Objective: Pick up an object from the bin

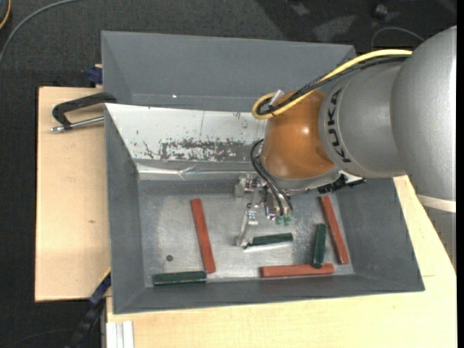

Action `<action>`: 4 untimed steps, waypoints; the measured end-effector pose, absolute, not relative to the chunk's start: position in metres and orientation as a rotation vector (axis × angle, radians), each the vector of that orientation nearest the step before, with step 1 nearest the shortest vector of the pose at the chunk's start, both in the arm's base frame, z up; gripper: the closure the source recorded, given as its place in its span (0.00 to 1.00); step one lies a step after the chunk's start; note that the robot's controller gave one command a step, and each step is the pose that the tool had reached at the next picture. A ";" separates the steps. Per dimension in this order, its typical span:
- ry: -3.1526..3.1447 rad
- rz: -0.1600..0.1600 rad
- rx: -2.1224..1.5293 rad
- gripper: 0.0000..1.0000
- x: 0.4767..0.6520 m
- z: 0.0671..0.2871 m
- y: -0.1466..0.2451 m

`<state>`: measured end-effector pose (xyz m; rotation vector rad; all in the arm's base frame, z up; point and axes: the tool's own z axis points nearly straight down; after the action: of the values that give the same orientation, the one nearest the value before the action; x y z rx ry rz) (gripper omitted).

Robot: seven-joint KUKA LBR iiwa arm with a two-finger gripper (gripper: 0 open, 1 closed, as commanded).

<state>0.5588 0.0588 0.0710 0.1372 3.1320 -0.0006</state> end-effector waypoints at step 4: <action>3.122 0.001 -0.324 0.00 0.495 0.084 -0.082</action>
Offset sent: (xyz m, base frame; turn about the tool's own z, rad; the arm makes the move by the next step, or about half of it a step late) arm -0.0510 -0.0810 -0.0010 -0.1195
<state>0.4953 -0.0821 0.0843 -0.3243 3.1216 0.0010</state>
